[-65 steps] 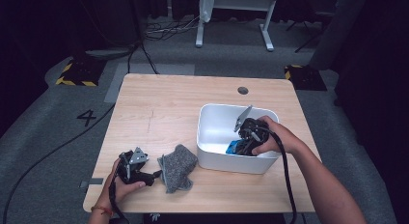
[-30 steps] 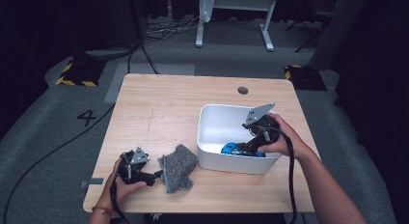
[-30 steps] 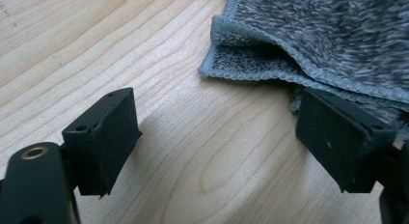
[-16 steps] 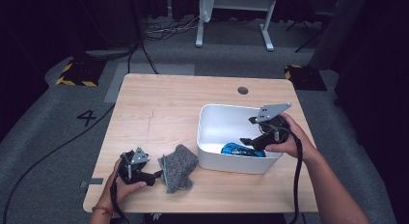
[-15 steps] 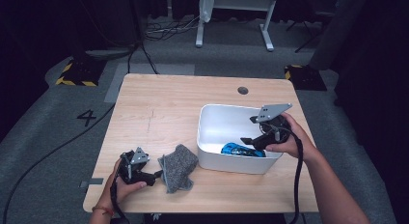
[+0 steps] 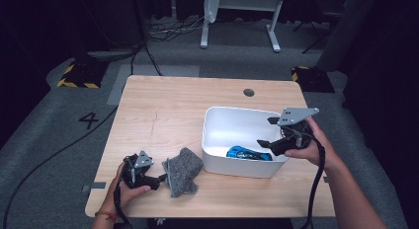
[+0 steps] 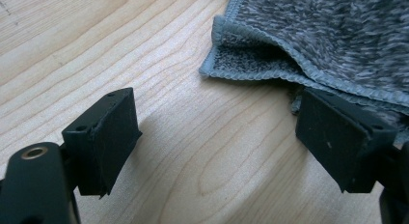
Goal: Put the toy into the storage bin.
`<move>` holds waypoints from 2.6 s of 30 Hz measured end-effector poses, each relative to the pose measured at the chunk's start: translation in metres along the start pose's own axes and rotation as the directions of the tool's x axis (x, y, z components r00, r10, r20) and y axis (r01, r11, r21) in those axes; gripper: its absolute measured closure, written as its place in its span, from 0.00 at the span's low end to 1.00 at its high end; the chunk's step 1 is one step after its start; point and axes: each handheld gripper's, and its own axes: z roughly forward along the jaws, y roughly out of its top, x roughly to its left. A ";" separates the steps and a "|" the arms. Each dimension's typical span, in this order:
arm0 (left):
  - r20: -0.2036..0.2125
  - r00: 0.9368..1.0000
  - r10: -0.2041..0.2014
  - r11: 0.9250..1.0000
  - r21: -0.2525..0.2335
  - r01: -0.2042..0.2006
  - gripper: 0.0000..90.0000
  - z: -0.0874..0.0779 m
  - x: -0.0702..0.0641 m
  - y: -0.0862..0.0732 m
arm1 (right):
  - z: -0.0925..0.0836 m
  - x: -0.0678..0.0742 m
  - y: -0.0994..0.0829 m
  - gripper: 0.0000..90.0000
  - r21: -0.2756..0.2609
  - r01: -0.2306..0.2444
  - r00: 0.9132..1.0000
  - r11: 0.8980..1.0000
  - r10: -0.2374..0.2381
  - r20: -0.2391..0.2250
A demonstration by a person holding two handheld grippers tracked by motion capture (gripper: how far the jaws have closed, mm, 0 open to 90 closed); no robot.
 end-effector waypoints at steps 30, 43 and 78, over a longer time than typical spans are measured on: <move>-0.001 1.000 -0.003 1.000 0.000 0.003 0.17 0.000 0.000 0.000 | -0.061 0.011 -0.064 0.19 -0.080 -0.079 0.993 0.994 0.085 0.076; -0.001 1.000 -0.003 1.000 -0.001 0.003 0.17 0.000 0.000 0.000 | -0.060 0.017 -0.094 0.20 -0.076 -0.120 0.989 0.990 0.126 0.078; -0.001 1.000 -0.003 1.000 0.000 0.003 0.17 0.000 0.000 0.000 | -0.004 0.003 -0.178 0.21 0.128 -0.219 0.967 0.967 0.198 0.161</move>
